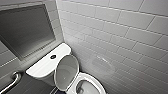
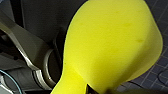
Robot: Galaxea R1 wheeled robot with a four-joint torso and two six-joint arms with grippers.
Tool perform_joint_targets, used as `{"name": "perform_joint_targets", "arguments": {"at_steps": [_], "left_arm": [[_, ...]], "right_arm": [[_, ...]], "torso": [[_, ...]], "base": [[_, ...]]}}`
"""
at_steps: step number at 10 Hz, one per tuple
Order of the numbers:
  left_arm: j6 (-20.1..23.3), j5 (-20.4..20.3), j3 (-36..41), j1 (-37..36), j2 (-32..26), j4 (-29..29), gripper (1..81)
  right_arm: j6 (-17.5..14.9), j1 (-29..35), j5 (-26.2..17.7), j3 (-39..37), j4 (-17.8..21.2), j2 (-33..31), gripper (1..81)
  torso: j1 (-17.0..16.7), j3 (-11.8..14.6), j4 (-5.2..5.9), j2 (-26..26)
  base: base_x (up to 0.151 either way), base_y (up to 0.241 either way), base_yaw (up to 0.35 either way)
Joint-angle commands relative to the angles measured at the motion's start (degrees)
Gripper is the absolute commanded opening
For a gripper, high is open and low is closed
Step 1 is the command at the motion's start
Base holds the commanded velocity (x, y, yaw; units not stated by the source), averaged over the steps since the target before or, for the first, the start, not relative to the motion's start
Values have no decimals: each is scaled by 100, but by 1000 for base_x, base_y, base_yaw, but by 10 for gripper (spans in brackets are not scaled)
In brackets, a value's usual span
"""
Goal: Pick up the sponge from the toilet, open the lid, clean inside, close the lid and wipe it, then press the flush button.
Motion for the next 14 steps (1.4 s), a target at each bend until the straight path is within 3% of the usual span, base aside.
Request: {"name": "perform_joint_targets", "arguments": {"at_steps": [1,2,4,6,12,13,14], "left_arm": [[55,229,-103,-18,109,330,811],[56,229,-330,9,275,391,811],[56,229,-920,114,654,479,811],[56,229,-1386,210,970,585,811],[47,229,-2759,307,1780,577,811],[38,229,-2881,325,1823,568,811],[30,229,-2899,334,1841,497,811]], "right_arm": [[-6,-113,-364,11,-5,-65,10],[3,-70,-364,11,13,-48,10],[3,-51,-373,2,4,40,10],[4,-17,-373,-68,4,119,10],[12,19,-408,-455,30,427,10],[12,19,-434,-473,22,489,10],[3,36,-443,-525,13,515,10]], "torso": [[-363,0,0,562],[-487,0,0,756],[-747,578,0,1165],[-935,748,0,1469],[-1713,1983,0,2647],[-1480,1611,0,2275],[-1589,1711,0,2421]], "base": [[0,0,0],[0,0,0],[0,0,0],[0,0,0],[0,0,0],[0,0,0],[0,0,0]]}}
